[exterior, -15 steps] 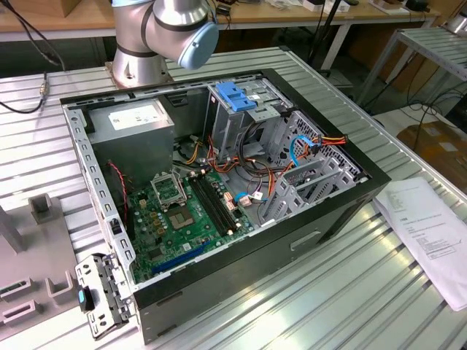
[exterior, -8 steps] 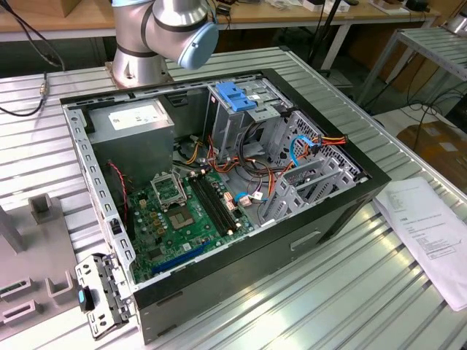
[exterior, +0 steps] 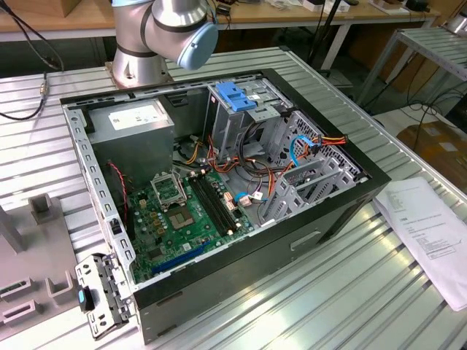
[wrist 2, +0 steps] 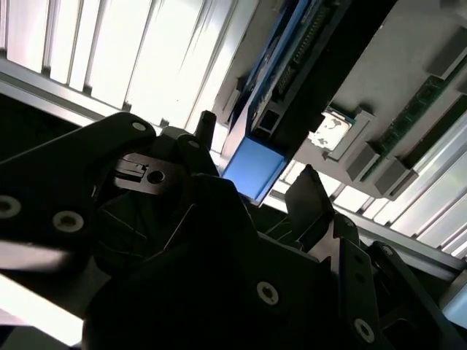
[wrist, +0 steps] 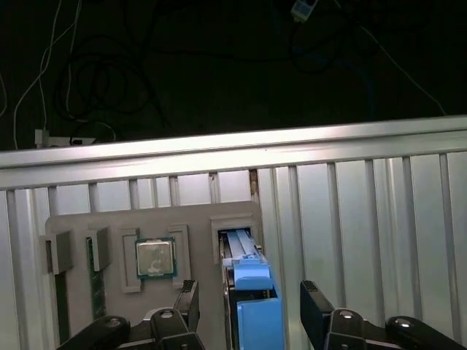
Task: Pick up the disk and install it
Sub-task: 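Pick up the disk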
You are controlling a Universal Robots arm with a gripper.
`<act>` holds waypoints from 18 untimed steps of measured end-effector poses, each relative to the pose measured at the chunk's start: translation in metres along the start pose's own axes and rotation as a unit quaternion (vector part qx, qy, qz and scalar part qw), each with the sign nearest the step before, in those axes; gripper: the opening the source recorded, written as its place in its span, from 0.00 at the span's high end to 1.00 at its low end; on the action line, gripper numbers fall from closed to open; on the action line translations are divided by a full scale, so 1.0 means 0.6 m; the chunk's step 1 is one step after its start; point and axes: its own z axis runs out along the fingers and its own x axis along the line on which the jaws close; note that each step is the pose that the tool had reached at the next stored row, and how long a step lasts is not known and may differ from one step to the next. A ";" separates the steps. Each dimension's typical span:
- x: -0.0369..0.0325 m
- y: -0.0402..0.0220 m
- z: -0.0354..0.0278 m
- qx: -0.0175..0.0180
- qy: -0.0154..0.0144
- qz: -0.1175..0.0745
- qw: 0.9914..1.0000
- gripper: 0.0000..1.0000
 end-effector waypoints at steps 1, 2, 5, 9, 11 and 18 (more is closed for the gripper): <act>-0.001 0.000 0.003 0.000 0.000 0.000 1.000 0.34; -0.001 0.000 0.009 0.000 0.001 0.000 1.000 0.34; -0.001 0.000 0.015 0.000 0.002 0.000 1.000 0.34; -0.001 0.000 0.015 0.000 0.003 0.000 1.000 0.34; -0.001 0.000 0.015 0.000 0.003 0.000 1.000 0.34; -0.001 0.000 0.015 0.001 0.007 0.000 1.000 0.34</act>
